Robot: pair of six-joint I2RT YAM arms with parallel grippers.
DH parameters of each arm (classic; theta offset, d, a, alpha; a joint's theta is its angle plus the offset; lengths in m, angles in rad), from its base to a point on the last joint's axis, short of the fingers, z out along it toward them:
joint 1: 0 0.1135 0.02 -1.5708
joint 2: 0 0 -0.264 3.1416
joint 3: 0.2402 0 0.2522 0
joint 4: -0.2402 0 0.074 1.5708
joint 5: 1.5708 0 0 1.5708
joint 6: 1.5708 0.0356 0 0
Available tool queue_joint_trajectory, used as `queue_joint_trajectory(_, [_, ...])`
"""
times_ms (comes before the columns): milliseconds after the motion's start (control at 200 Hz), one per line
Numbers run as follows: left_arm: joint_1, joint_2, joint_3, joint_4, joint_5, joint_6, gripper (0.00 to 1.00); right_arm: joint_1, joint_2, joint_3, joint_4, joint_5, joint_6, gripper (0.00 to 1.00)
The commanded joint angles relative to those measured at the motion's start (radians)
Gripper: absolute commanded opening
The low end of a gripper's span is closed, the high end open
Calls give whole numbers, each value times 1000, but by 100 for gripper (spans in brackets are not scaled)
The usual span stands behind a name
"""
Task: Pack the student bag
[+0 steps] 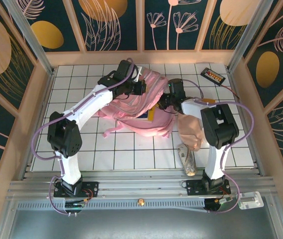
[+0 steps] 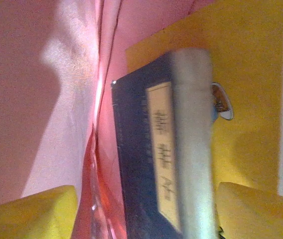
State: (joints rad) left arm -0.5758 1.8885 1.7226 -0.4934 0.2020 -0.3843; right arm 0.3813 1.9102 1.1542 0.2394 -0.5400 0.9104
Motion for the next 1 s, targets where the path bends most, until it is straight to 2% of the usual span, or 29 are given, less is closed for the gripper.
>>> queue_joint_trajectory(0, [9,-26,-5,129,29,-35,0,-33,-145,-64,-130,58,-94,82])
queue_joint_trajectory(210, [21,-46,-73,170,17,-52,0,-65,-433,-202,-332,194,-215,84])
queue_joint_trajectory(250, [23,-50,-86,181,17,-57,0,-71,-488,-219,-360,207,-234,88])
queue_joint_trajectory(310, [22,-48,-102,192,38,-63,0,-83,-549,-236,-420,232,-259,88])
queue_joint_trajectory(370, [22,-43,-111,192,62,-70,5,-103,-605,-250,-471,250,-275,92])
queue_joint_trajectory(385, [22,-43,-114,189,62,-71,11,-108,-616,-254,-484,251,-278,93])
queue_joint_trajectory(395, [21,-44,-115,186,62,-71,23,-112,-626,-257,-490,253,-279,93])
queue_joint_trajectory(425, [22,-47,-120,177,60,-69,62,-124,-650,-266,-508,250,-282,93])
queue_joint_trajectory(430, [22,-48,-122,176,60,-68,77,-127,-654,-268,-511,250,-283,93])
queue_joint_trajectory(435, [21,-49,-124,174,60,-67,88,-128,-658,-270,-514,249,-283,93])
queue_joint_trajectory(440, [21,-51,-125,173,58,-66,93,-131,-661,-272,-517,249,-283,93])
queue_joint_trajectory(455, [22,-56,-131,170,56,-65,98,-135,-671,-277,-524,246,-284,93])
queue_joint_trajectory(535, [22,-108,-186,165,13,-56,99,-129,-696,-299,-549,227,-288,94])
queue_joint_trajectory(746, [76,-297,-391,183,-58,-78,99,-29,-664,-341,-508,232,-265,94])
queue_joint_trajectory(841, [111,-370,-499,179,-137,-125,99,-1,-619,-351,-469,211,-250,94])
queue_joint_trajectory(946, [175,-444,-651,251,-99,-147,99,43,-560,-355,-430,210,-230,94])
queue_joint_trajectory(996, [190,-477,-725,286,-176,-217,99,59,-533,-355,-410,210,-224,94])
